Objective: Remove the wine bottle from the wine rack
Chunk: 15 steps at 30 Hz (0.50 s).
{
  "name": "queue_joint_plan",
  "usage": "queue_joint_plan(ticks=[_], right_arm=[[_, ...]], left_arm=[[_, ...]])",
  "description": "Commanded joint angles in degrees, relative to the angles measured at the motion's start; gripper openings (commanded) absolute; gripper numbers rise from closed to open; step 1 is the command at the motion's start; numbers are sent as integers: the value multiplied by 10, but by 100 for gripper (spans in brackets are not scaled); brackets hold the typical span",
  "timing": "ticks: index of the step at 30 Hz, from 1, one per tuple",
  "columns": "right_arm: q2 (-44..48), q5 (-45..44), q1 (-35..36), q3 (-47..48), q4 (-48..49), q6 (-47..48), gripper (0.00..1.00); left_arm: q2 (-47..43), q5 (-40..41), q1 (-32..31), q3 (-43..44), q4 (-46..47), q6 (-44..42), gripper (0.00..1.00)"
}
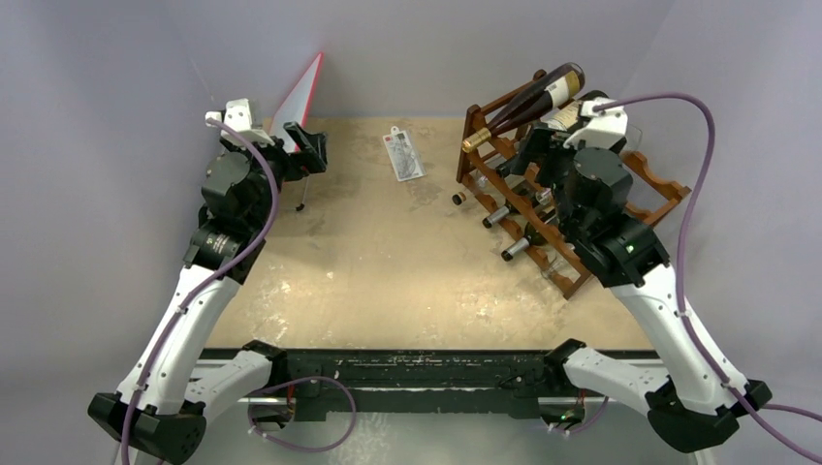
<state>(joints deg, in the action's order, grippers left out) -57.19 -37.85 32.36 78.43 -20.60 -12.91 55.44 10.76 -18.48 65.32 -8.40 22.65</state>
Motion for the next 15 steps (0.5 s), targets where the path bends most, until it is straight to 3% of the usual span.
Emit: queue_joint_plan(ticks=[1, 5, 15], right_arm=[[-23, -19, 3, 28, 37, 53, 100], [-60, -56, -17, 38, 38, 62, 100], [-95, 46, -241, 76, -30, -42, 100]], left_arm=[[-3, -61, 7, -7, 69, 28, 96], [-1, -80, 7, -15, 86, 37, 95], [10, -112, 8, -17, 106, 53, 95]])
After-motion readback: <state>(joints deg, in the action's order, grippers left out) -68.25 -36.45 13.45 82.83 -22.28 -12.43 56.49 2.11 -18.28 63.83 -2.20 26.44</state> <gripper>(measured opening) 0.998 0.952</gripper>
